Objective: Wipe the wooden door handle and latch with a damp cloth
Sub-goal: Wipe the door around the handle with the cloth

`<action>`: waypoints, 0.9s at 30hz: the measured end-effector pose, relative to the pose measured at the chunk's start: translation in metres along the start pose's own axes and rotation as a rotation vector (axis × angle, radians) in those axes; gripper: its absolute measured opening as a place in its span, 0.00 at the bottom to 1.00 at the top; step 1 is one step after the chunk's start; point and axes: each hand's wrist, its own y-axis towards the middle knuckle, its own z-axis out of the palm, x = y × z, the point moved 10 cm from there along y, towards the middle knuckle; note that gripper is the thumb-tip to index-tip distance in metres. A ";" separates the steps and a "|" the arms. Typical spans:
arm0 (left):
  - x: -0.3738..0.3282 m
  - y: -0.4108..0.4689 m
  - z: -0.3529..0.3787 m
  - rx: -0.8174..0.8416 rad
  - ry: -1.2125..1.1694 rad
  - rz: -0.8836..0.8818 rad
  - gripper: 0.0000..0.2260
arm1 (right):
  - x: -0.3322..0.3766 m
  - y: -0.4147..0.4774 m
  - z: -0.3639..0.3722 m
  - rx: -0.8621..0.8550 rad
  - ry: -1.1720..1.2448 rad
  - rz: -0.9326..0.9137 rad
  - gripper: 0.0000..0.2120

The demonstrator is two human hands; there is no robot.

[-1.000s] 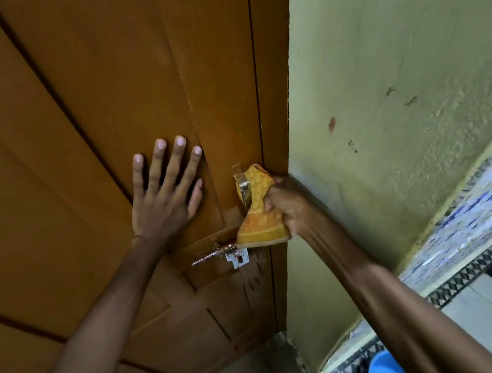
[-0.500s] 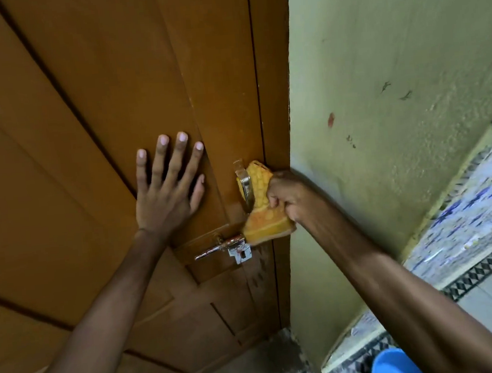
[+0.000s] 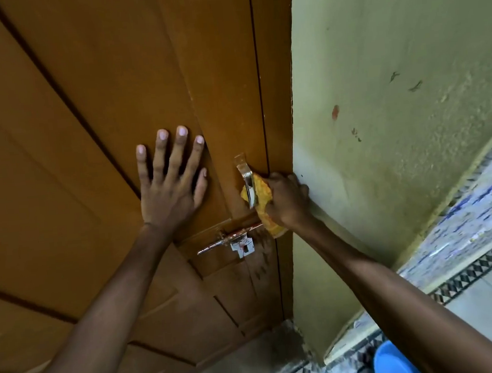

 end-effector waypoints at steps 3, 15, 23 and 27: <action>0.000 0.001 -0.002 0.011 -0.002 0.001 0.27 | 0.003 -0.003 -0.006 -0.082 -0.096 -0.017 0.19; 0.000 0.001 -0.002 0.018 -0.013 0.017 0.27 | 0.067 -0.070 -0.038 -0.677 -0.257 -0.601 0.21; 0.001 0.000 -0.004 0.023 -0.037 0.030 0.27 | 0.062 -0.053 0.008 -0.381 -0.562 -0.507 0.31; 0.002 -0.002 -0.004 0.016 -0.036 0.040 0.27 | 0.057 -0.057 0.030 -0.280 -0.571 -0.431 0.35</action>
